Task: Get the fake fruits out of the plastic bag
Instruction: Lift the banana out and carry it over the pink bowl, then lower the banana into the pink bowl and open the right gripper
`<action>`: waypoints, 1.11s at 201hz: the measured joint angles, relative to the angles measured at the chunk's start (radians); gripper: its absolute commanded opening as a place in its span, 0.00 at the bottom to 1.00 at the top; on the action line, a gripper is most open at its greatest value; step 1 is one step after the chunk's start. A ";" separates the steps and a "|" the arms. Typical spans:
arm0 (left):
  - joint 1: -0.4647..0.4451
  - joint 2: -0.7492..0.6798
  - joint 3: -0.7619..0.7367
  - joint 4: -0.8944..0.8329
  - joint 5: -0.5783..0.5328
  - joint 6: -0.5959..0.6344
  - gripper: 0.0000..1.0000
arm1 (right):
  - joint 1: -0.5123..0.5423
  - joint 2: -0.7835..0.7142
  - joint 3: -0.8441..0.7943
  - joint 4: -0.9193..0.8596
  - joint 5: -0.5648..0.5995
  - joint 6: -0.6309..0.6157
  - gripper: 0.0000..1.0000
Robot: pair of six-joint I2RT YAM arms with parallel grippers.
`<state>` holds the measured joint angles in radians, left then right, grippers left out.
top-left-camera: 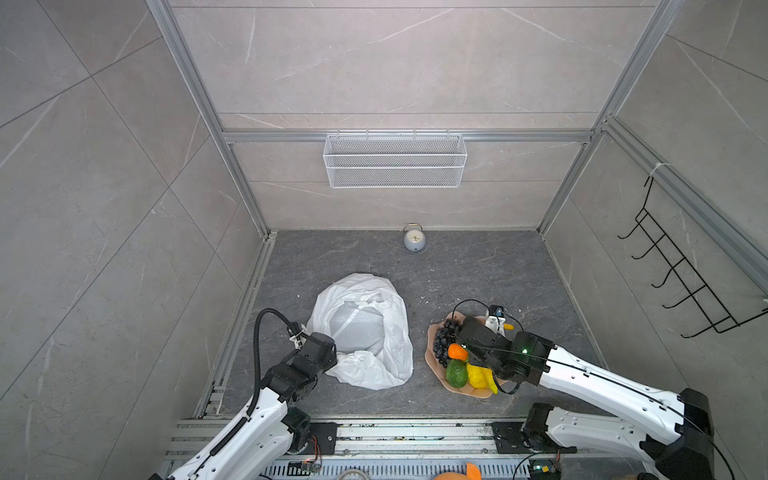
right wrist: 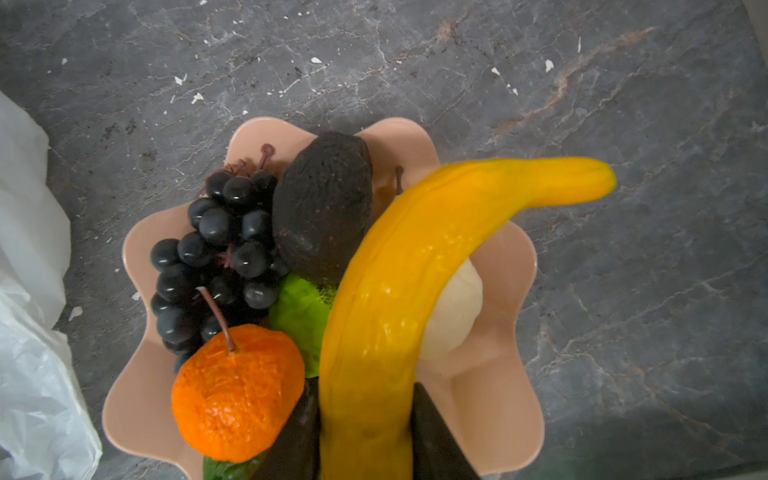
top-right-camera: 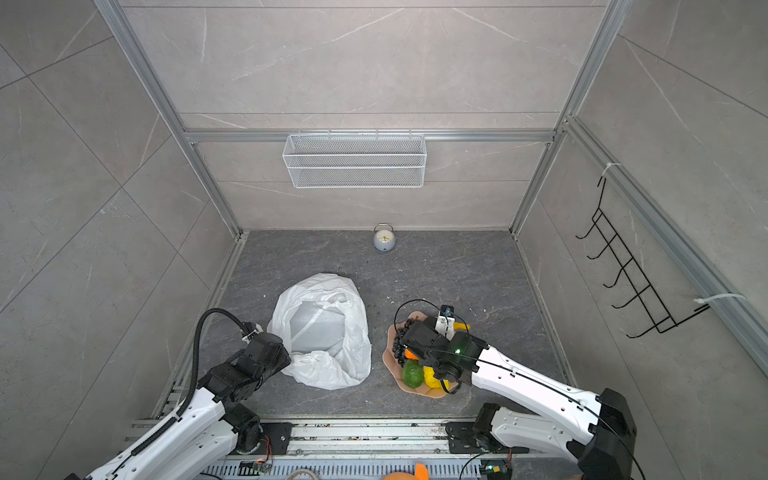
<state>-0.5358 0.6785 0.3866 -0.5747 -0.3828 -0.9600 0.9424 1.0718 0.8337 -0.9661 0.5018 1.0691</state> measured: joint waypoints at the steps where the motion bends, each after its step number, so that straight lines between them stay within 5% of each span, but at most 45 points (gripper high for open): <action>1: 0.000 0.000 0.000 0.000 0.000 0.000 0.00 | 0.000 0.000 -0.001 0.001 0.000 0.002 0.34; 223: 0.004 -0.033 0.000 -0.014 0.000 0.001 0.00 | -0.029 0.102 -0.018 0.050 -0.024 0.084 0.60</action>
<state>-0.5320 0.6456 0.3866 -0.5888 -0.3832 -0.9592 0.9138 1.1740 0.8154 -0.9161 0.4782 1.1530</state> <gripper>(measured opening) 0.049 0.601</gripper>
